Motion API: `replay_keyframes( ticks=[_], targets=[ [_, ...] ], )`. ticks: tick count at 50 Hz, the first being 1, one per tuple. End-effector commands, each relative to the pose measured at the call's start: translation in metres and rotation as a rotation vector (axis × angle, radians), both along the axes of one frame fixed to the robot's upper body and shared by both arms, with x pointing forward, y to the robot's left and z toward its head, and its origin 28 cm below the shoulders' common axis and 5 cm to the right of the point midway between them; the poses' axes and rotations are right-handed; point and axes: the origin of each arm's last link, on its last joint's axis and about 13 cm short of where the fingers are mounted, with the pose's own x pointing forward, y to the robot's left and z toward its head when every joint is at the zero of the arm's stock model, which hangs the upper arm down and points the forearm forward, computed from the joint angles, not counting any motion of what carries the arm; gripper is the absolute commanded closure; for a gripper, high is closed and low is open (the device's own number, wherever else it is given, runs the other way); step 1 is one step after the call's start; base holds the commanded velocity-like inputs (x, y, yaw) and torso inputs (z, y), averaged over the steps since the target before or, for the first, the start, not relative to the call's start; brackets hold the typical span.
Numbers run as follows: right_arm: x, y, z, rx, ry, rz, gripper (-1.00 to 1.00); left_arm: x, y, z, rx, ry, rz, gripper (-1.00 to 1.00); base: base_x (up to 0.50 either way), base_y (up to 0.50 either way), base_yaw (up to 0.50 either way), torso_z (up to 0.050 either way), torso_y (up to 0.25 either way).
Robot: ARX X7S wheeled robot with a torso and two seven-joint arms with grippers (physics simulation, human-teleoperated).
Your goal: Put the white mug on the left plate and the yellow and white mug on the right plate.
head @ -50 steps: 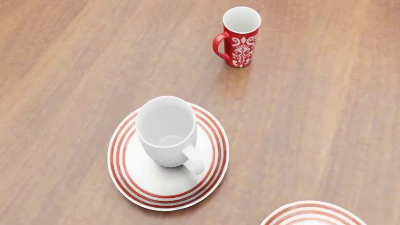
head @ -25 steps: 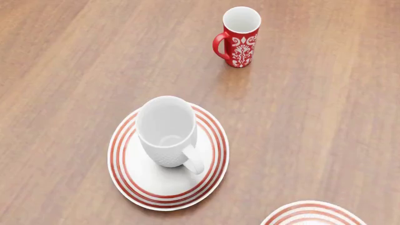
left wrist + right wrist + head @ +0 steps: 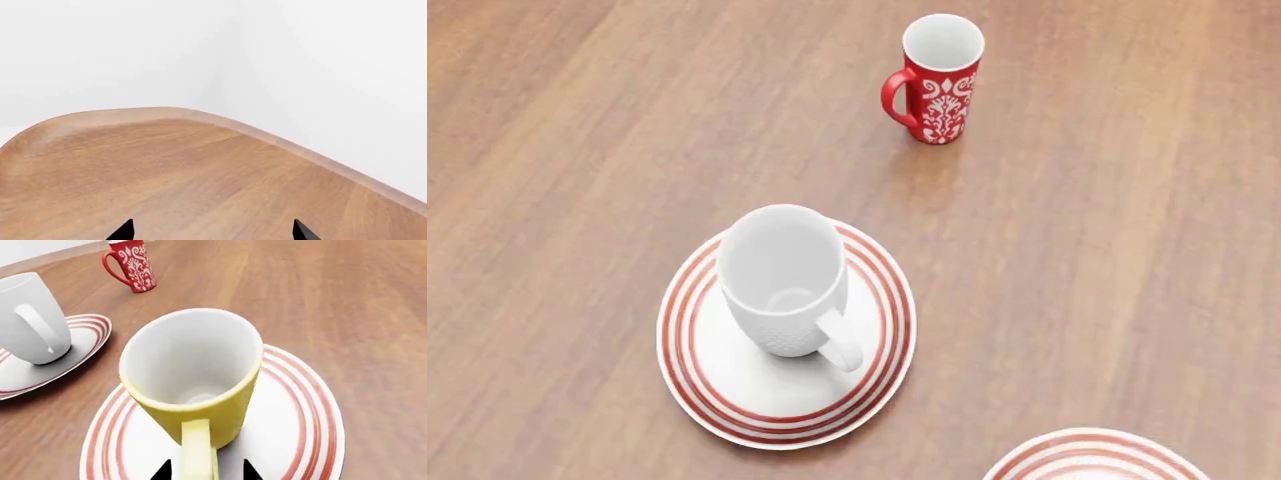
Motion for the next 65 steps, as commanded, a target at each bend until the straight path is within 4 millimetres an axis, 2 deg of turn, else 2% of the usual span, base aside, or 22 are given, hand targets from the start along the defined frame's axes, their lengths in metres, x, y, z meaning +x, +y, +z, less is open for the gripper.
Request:
replay_keyframes(
  ticks=[1, 15, 21, 27, 47, 58, 65],
  targets=[
    [-0.001, -0.001, 0.006, -0.016, -0.058, -0.031, -1.00, 0.000, 0.000, -0.001, -0.001, -0.001, 0.001, -1.00, 0.00, 0.00, 0.00, 0.000, 0.000],
    [-0.016, 0.000, 0.033, -0.150, -0.361, -0.069, -1.00, 0.001, 0.000, 0.001, -0.001, -0.001, 0.002, -1.00, 0.00, 0.00, 0.00, 0.000, 0.000],
    [-0.019, 0.001, 0.042, -0.183, -0.434, -0.068, -1.00, 0.001, 0.000, -0.001, -0.001, 0.000, 0.003, -1.00, 0.00, 0.00, 0.00, 0.000, 0.000],
    [-0.013, -0.002, 0.049, -0.188, -0.449, -0.059, -1.00, 0.001, 0.000, 0.000, -0.001, 0.000, 0.002, -1.00, 0.00, 0.00, 0.00, 0.000, 0.000],
    [0.050, -0.018, 0.096, -0.209, -0.398, -0.054, -1.00, 0.003, -0.001, 0.000, -0.002, 0.000, 0.001, -1.00, 0.00, 0.00, 0.00, 0.000, 0.000],
    [0.091, -0.034, 0.113, -0.210, -0.373, -0.095, -1.00, 0.005, 0.000, -0.001, -0.001, 0.000, 0.002, -1.00, 0.00, 0.00, 0.00, 0.000, 0.000],
    [0.118, -0.039, 0.131, -0.242, -0.360, -0.109, -1.00, 0.004, 0.001, -0.001, 0.002, -0.005, -0.004, -1.00, 0.00, 0.00, 0.00, 0.000, 0.000]
  ],
)
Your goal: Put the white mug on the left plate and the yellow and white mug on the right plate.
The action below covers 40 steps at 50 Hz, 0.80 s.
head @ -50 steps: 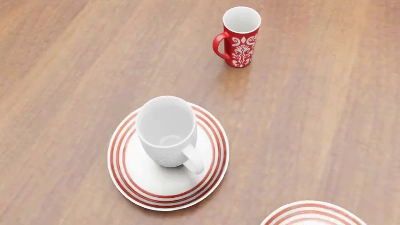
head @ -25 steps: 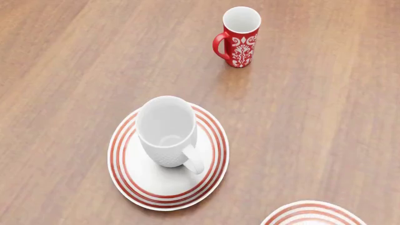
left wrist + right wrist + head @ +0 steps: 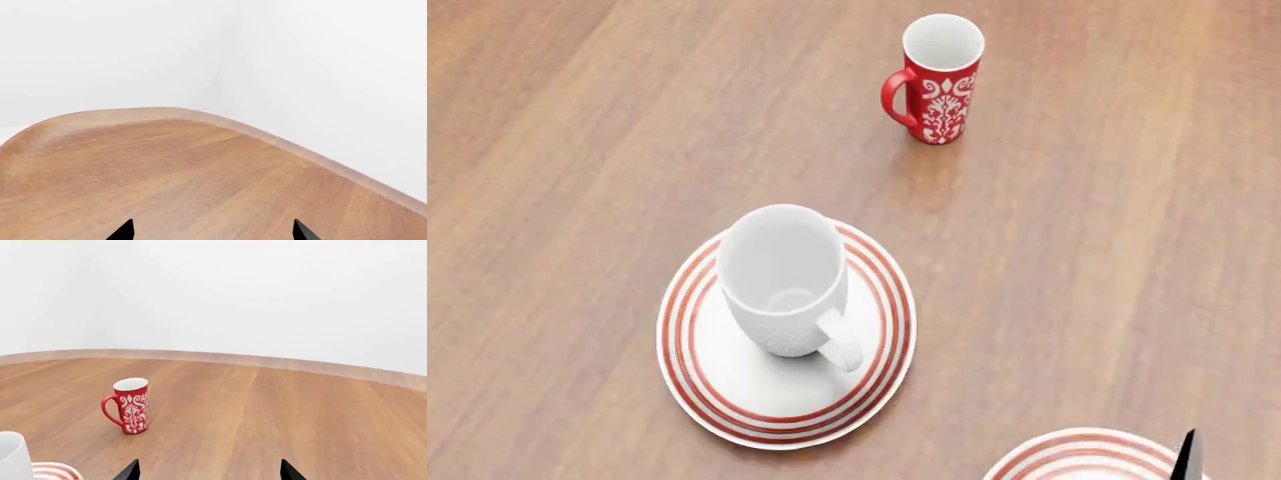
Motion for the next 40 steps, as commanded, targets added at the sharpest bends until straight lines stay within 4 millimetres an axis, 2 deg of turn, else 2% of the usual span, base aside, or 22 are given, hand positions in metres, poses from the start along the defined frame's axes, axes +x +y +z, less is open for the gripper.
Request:
replay_keyframes(
  ticks=[1, 6, 13, 20, 25, 30, 40],
  targets=[
    [0.036, -0.011, 0.025, -0.024, 0.016, -0.043, -1.00, 0.000, 0.001, -0.001, 0.002, -0.004, -0.006, -1.00, 0.00, 0.00, 0.00, 0.000, 0.000],
    [0.055, -0.016, 0.033, -0.025, 0.018, -0.071, -1.00, 0.000, -0.001, 0.000, 0.027, -0.008, -0.030, -1.00, 0.00, 0.00, 0.00, 0.000, 0.000],
    [0.085, -0.016, 0.045, -0.047, 0.011, -0.066, -1.00, 0.010, -0.008, 0.010, 0.116, -0.021, -0.057, -1.00, 0.00, 0.00, 0.00, 0.000, 0.000],
    [0.103, -0.006, 0.073, -0.077, -0.028, -0.055, -1.00, 0.023, -0.014, 0.032, 0.221, -0.061, -0.077, -1.00, 0.00, 0.00, 0.00, 0.000, 0.000],
    [0.103, 0.001, 0.094, -0.106, -0.059, -0.045, -1.00, 0.025, -0.016, 0.052, 0.254, -0.105, -0.086, -1.00, 0.00, 0.00, 0.00, 0.000, 0.000],
    [0.099, 0.005, 0.115, -0.121, -0.098, -0.040, -1.00, 0.027, -0.016, 0.064, 0.263, -0.131, -0.085, -1.00, 0.00, 0.00, 0.00, 0.000, 0.000],
    [0.086, 0.022, 0.156, -0.186, -0.173, -0.009, -1.00, 0.015, -0.016, 0.101, 0.280, -0.232, -0.086, -1.00, 0.00, 0.00, 0.00, 0.000, 0.000]
  ],
)
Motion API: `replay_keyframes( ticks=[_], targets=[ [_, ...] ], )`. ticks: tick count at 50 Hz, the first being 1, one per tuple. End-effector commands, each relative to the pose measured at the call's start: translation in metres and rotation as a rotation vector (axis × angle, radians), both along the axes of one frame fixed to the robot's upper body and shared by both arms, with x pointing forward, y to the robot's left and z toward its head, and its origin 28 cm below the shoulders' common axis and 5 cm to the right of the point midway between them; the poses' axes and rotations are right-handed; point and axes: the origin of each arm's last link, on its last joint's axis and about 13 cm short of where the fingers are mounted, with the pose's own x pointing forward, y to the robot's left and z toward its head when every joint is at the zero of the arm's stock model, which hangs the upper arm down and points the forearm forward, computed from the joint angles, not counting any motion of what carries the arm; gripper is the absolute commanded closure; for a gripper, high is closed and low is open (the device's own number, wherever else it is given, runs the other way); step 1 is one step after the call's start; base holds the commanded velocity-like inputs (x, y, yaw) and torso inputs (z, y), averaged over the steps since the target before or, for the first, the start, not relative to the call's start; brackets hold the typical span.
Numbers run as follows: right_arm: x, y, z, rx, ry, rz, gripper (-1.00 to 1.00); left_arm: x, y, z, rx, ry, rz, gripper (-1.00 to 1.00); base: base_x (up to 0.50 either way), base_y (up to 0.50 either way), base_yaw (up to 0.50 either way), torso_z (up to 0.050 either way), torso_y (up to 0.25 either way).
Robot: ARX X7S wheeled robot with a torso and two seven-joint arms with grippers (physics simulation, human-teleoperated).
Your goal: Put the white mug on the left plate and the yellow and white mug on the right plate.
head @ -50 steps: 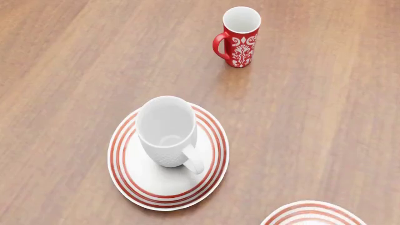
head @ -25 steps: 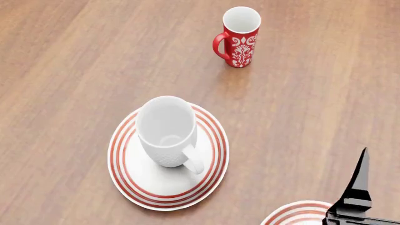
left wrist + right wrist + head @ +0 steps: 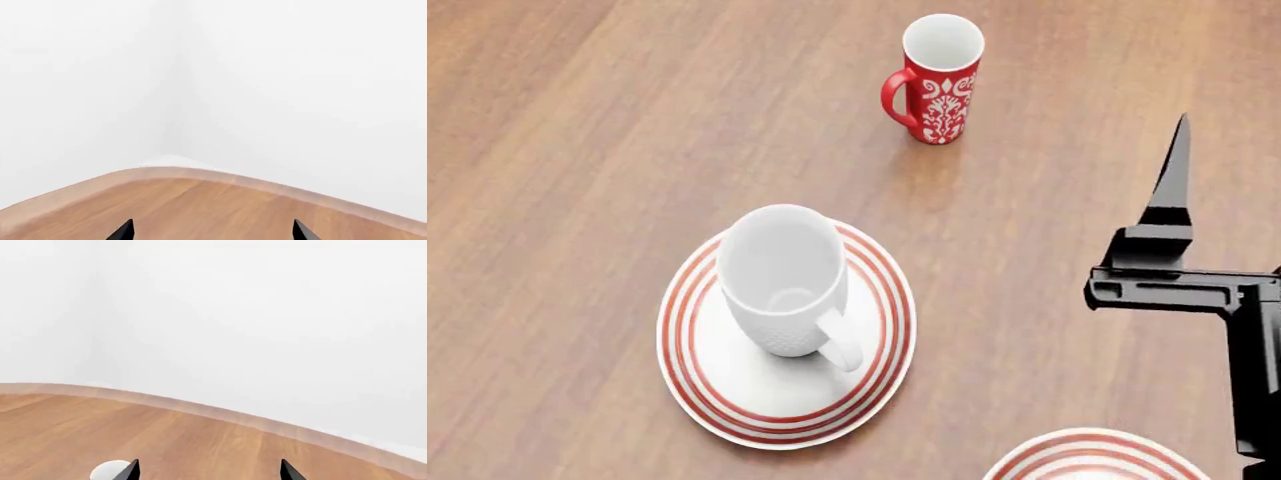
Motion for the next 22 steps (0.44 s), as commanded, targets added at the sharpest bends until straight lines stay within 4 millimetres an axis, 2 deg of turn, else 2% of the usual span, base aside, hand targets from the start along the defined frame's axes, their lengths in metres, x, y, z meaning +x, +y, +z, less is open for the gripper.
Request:
replay_keyframes(
  ticks=[1, 11, 22],
  targets=[
    [-0.012, 0.018, 0.044, -0.076, -0.075, 0.025, -1.00, -0.009, 0.000, 0.039, 0.033, -0.106, -0.011, -1.00, 0.00, 0.00, 0.00, 0.000, 0.000],
    [-0.032, 0.035, 0.070, -0.120, -0.142, 0.069, -1.00, -0.016, 0.001, 0.063, 0.033, -0.166, -0.026, -1.00, 0.00, 0.00, 0.00, 0.000, 0.000],
    [-0.050, 0.048, 0.076, -0.152, -0.182, 0.113, -1.00, -0.021, 0.003, 0.069, 0.005, -0.202, -0.044, -1.00, 0.00, 0.00, 0.00, 0.000, 0.000]
  ],
)
